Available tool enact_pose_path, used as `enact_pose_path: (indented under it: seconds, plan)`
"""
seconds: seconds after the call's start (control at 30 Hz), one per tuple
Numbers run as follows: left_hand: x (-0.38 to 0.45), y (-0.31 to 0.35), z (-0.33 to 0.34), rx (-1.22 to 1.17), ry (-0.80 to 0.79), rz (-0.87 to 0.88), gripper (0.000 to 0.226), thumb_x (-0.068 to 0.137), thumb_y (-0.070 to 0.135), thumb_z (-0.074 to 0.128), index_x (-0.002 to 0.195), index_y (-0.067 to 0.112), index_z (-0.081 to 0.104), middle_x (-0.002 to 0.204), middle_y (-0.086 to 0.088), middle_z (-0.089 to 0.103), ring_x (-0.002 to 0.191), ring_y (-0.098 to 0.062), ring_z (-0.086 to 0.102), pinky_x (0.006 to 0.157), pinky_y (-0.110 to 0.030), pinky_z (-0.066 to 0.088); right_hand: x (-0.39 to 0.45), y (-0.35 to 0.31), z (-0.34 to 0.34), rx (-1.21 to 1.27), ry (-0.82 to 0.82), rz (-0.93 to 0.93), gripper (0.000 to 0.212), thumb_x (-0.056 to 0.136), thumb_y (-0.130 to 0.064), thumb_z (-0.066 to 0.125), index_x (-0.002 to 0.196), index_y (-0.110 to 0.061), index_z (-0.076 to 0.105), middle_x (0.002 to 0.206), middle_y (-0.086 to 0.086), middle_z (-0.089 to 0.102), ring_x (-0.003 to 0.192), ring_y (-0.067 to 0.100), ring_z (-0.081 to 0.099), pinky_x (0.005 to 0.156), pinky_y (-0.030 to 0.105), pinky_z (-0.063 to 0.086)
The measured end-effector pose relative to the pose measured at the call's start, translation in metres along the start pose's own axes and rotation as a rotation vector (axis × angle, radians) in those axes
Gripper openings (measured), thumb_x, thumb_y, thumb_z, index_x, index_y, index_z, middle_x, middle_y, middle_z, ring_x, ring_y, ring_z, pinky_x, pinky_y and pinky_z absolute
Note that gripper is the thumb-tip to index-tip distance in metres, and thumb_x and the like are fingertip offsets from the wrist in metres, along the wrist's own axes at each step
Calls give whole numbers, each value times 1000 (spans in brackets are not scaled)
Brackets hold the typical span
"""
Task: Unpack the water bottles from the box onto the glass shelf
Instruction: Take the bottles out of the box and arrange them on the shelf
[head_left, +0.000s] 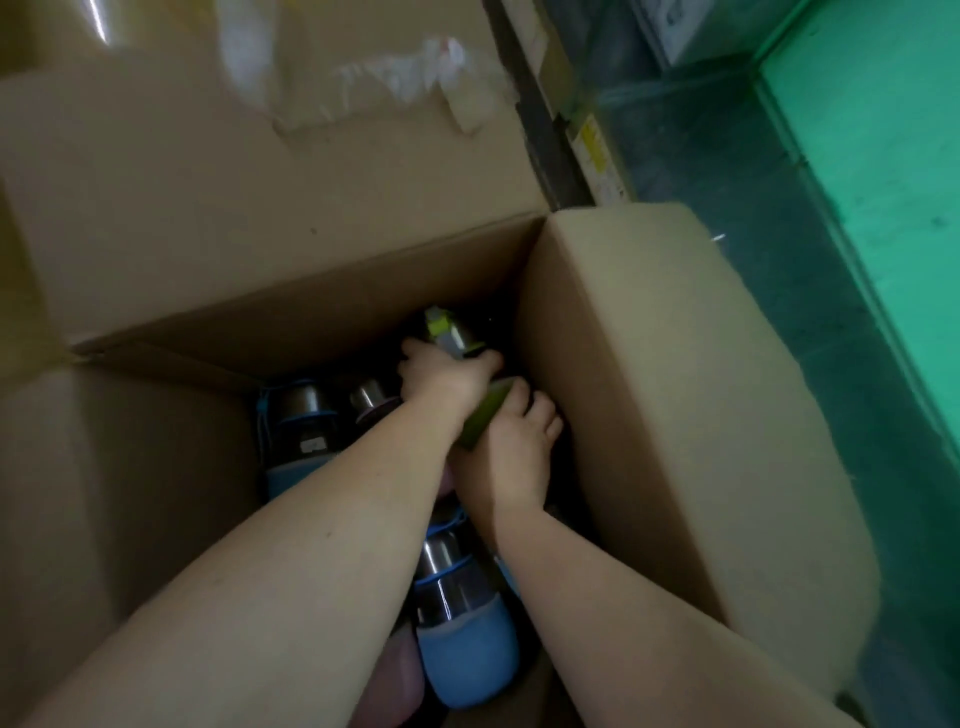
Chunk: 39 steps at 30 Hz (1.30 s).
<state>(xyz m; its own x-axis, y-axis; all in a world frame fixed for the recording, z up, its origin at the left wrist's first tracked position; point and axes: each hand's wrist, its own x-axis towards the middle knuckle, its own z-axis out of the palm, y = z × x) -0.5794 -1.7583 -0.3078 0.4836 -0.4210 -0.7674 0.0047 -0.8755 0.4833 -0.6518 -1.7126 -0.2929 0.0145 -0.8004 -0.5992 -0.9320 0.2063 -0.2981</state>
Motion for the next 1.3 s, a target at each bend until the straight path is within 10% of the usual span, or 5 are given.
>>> enact_pose_path:
  seconds: [0.43,0.83,1.3]
  plan:
    - [-297,174,-218,-67,209,371,93,55,27,87,132,12,36,126,-5,47,120,-25,48,100,-34,41,-215,-152,-274,404,-121,-133,95,75,-28,73,149,-13,15,150,10,27,137,25,31,109,33,32]
    - [-539,331,-415,-155,371,815,92,54,28,89,128,10,38,125,-7,49,118,-25,49,100,-36,42,-414,-302,-501,465,148,-477,100,72,-37,76,148,-10,16,147,11,32,136,28,33,109,40,34]
    - [-821,439,-479,-60,412,1407,83,59,43,85,123,12,42,121,-9,54,111,-29,53,88,-36,42,-629,-297,-722,484,627,-641,64,85,-40,63,137,-11,37,123,4,55,105,17,53,84,25,39]
